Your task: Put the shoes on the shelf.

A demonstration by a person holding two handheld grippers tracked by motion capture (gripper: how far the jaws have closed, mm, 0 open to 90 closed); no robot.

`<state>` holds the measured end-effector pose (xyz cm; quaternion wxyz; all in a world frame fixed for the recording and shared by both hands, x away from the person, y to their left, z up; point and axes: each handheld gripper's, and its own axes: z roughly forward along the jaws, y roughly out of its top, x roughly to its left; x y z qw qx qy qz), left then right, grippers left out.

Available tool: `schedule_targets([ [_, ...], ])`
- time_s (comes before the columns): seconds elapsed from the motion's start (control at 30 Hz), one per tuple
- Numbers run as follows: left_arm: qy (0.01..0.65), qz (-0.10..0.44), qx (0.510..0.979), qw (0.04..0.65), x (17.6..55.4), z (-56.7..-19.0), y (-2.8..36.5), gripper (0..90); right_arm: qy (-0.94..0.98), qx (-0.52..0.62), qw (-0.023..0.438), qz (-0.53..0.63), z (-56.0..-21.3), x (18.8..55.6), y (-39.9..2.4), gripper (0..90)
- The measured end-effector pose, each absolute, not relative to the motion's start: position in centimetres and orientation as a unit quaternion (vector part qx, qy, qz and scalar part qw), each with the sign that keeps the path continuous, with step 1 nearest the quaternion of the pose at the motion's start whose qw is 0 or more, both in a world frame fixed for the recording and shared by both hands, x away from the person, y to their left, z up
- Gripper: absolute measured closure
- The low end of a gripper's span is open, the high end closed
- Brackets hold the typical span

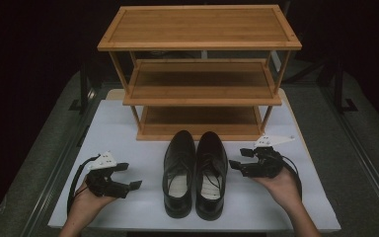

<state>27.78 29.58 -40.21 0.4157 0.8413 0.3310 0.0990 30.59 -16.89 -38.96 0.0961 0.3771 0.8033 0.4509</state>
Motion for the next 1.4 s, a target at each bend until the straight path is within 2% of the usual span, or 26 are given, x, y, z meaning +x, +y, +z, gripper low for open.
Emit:
schedule_targets([
  [0.6, 0.264, 0.092, 0.847, 0.452, 30.2, -36.0, 23.3, 16.9, 0.807, 0.343, 0.071, 0.475, -37.4, 29.3, -14.8, 35.5],
  [0.87, 0.253, 0.082, 0.853, 0.449, 32.3, -36.2, 21.1, 16.9, 0.815, 0.333, 0.068, 0.47, -37.8, 29.6, -13.5, 36.8],
  [1.2, 0.25, 0.081, 0.857, 0.444, 32.9, -37.5, 20.0, 17.1, 0.823, 0.326, 0.073, 0.46, -38.3, 30.2, -12.3, 38.2],
  [1.23, 0.248, 0.077, 0.856, 0.446, 32.9, -37.6, 20.1, 22.2, 0.823, 0.325, 0.07, 0.46, -38.5, 30.3, -12.3, 38.8],
  [1.33, 0.243, 0.075, 0.857, 0.447, 32.7, -37.7, 19.9, 24.1, 0.824, 0.323, 0.065, 0.461, -38.5, 30.3, -12.2, 42.5],
  [1.4, 0.236, 0.072, 0.862, 0.443, 32.5, -37.7, 19.8, 29.5, 0.828, 0.318, 0.071, 0.456, -38.5, 30.1, -12.0, 43.7],
])
